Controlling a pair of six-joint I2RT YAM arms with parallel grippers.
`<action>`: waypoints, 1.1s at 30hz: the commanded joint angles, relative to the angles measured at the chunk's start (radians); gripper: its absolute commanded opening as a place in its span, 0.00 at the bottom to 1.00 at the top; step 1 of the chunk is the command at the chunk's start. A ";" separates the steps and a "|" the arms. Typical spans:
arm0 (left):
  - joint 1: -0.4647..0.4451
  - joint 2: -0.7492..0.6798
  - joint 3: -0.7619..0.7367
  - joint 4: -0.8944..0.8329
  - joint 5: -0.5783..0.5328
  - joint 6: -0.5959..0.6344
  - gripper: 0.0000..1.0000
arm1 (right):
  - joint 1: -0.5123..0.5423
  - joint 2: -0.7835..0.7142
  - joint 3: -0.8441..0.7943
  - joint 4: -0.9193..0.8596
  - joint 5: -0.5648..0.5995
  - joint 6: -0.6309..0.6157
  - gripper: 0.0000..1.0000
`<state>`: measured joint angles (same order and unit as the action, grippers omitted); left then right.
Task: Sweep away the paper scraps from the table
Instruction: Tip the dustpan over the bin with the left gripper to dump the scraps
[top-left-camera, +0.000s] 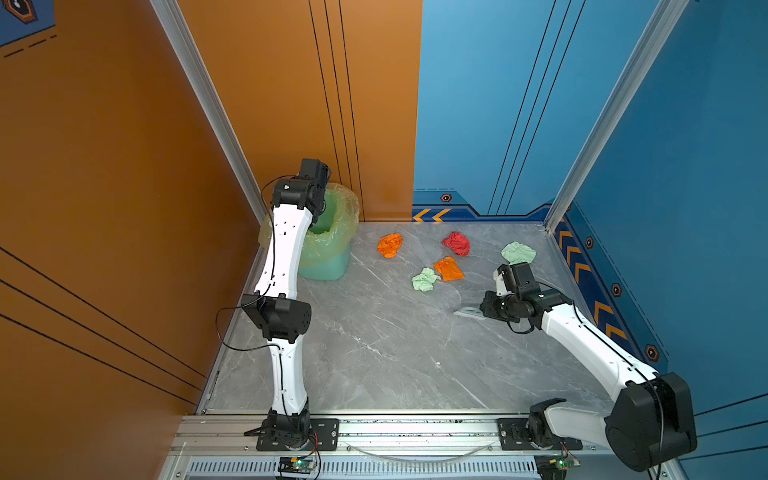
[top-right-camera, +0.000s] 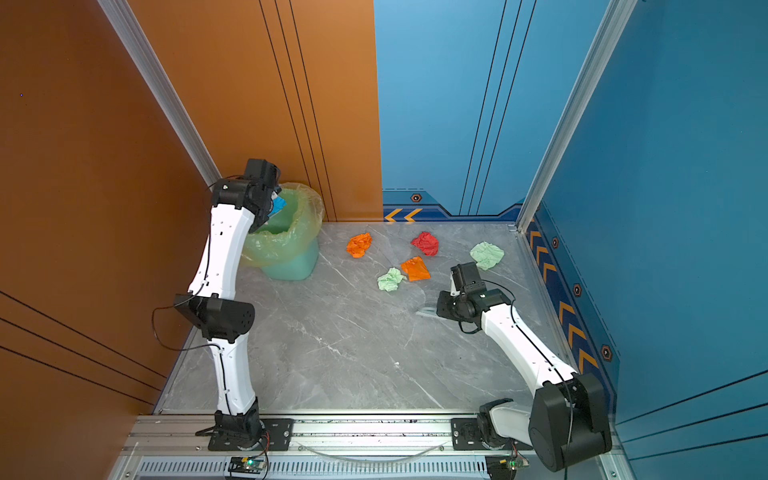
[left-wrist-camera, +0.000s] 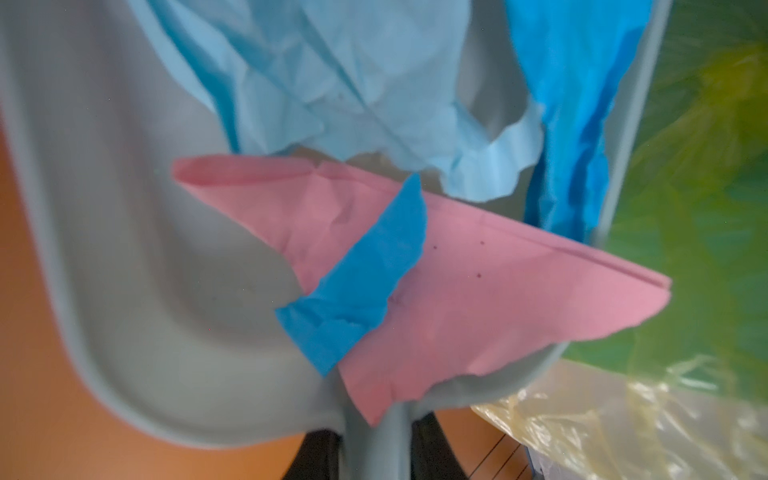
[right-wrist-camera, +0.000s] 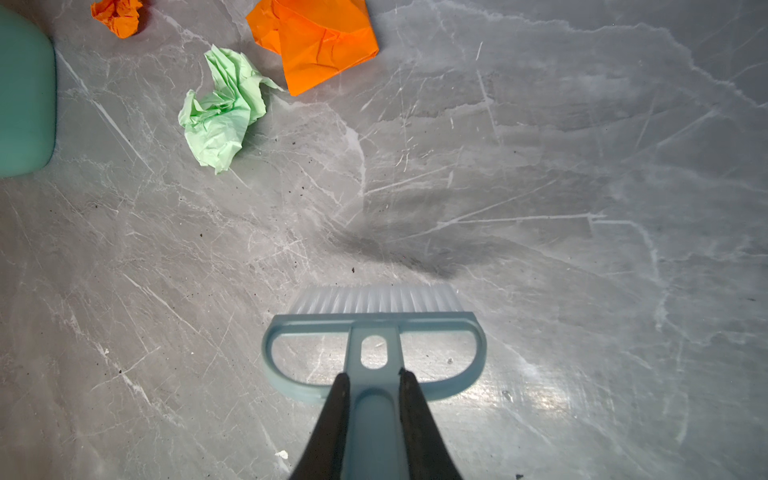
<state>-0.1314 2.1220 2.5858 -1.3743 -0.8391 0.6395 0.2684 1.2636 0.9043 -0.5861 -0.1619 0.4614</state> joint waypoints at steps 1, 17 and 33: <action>-0.007 0.011 0.003 0.041 -0.062 0.068 0.00 | 0.010 0.007 -0.015 0.026 -0.016 0.017 0.00; -0.018 -0.012 -0.079 0.089 -0.175 0.234 0.00 | 0.015 -0.001 -0.043 0.048 -0.012 0.023 0.00; -0.037 -0.018 -0.099 0.091 -0.201 0.349 0.00 | 0.016 -0.016 -0.065 0.058 -0.017 0.026 0.00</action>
<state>-0.1650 2.1231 2.4851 -1.2896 -1.0191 0.9676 0.2768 1.2636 0.8513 -0.5373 -0.1650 0.4717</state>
